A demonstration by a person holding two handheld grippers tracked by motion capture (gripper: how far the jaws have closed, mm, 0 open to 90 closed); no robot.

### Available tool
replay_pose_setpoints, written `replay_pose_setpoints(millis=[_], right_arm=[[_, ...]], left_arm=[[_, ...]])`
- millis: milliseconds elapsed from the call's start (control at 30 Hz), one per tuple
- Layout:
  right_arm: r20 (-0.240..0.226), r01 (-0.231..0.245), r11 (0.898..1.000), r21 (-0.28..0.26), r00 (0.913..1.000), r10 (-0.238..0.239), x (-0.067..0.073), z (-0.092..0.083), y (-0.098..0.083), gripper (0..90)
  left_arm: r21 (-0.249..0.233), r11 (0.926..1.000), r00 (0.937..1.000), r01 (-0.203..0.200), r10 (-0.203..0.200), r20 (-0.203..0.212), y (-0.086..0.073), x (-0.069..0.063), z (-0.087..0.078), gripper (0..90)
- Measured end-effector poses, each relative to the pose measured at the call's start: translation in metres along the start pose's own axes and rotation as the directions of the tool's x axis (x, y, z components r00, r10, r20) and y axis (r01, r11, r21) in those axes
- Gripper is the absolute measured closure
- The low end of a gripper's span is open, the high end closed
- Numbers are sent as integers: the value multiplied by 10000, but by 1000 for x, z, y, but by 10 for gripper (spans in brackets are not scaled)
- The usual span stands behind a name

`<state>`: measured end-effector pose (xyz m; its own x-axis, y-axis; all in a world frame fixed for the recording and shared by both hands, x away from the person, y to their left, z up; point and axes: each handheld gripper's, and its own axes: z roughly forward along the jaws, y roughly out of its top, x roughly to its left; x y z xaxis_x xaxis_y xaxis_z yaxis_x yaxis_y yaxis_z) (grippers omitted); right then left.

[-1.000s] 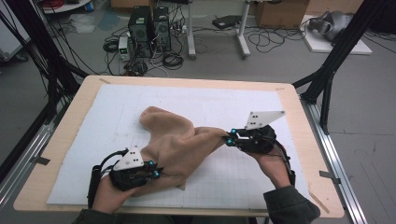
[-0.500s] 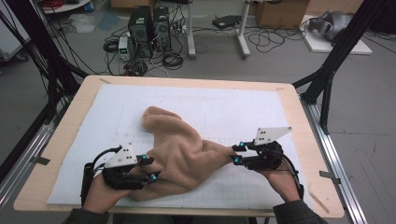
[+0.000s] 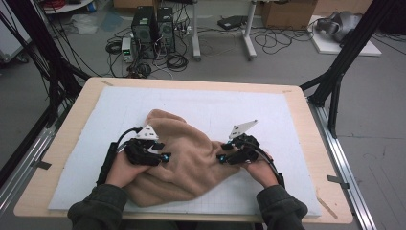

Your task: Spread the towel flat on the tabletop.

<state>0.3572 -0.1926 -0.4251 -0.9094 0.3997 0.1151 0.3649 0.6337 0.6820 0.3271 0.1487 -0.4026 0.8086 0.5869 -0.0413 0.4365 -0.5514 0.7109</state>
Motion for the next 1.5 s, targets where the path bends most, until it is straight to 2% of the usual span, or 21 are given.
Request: replay_pose_setpoints(millis=[33,67,200,267,367,467,533,667,767,833,900,933,1000,1133,1233,1267,1300,1333,1367,1433,1500], right_arm=[[0,0,10000,0,10000,0,0,0,0,620],[-448,55,9997,238,9990,-44,2,8,-7,756],[-530,-75,9997,243,9986,88,4,2,-13,847],[-225,67,9999,127,9997,-64,6,-10,-14,881],[180,179,9981,-593,9997,-169,13,-43,-18,893],[211,252,9965,-801,9995,-236,22,-57,-25,892],[224,319,9964,-785,9993,-303,25,-59,-26,867],[684,382,9960,-803,9971,-327,27,-52,-22,685],[720,353,9934,-1093,9970,-275,21,-42,-12,568],[913,360,9911,-1281,9955,-244,16,-37,-4,509],[1126,243,9872,-1576,9936,-65,7,-29,5,375],[1126,243,9872,-1576,9936,-65,7,-29,5,375],[1112,127,9848,-1732,9938,67,3,-25,10,357],[1325,417,9807,-1912,9910,-163,1,-25,19,357],[767,314,9897,-1396,9968,-208,-5,-13,23,360],[153,181,9959,-889,9997,-168,-9,-1,21,481],[153,181,9959,-889,9997,-168,-9,-1,21,481],[-440,193,9995,-269,9988,-205,-10,7,18,704],[-776,302,9995,-19,9965,-303,-9,8,17,785],[-1152,426,9991,80,9925,-414,-5,5,15,827],[-1312,287,9996,46,9910,-278,-4,0,13,831]], left_arm=[[194,9998,9999,-43,40,127,-1,0,5,615],[395,9992,9998,-107,100,167,-1,0,9,715],[480,9979,9991,-426,428,-44,-2,-8,9,824],[280,9987,9989,-415,421,-205,-2,-12,2,840],[-39,9988,9984,-492,491,-279,-7,-18,-12,846],[-388,9976,9979,-573,561,-318,-17,-26,-26,846],[-562,9972,9981,-485,463,-396,-26,-29,-33,846],[-728,9966,9982,-388,353,-490,-41,-33,-51,848],[-830,9965,9976,-115,58,-689,-56,-28,-65,848],[-993,9948,9984,209,-261,-510,-61,-19,-71,842],[-1191,9923,9984,354,-404,-400,-58,-15,-73,710],[-1201,9922,9983,329,-384,-445,-54,-13,-73,710],[-1190,9925,9979,284,-352,-552,-43,-8,-68,550],[-1011,9937,9978,492,-533,-383,-24,6,-49,444],[-345,9982,9981,499,-511,-350,-17,14,-28,427],[-62,9987,9983,515,-517,-276,-16,17,-21,459],[196,9979,9979,620,-616,-209,-17,18,-14,459],[499,9969,9981,613,-610,-72,-18,19,-8,591],[728,9961,9987,492,-502,120,-19,18,-4,668],[854,9960,9993,270,-292,241,-20,13,0,786],[671,9977,9999,127,-131,47,-17,8,-2,809]])
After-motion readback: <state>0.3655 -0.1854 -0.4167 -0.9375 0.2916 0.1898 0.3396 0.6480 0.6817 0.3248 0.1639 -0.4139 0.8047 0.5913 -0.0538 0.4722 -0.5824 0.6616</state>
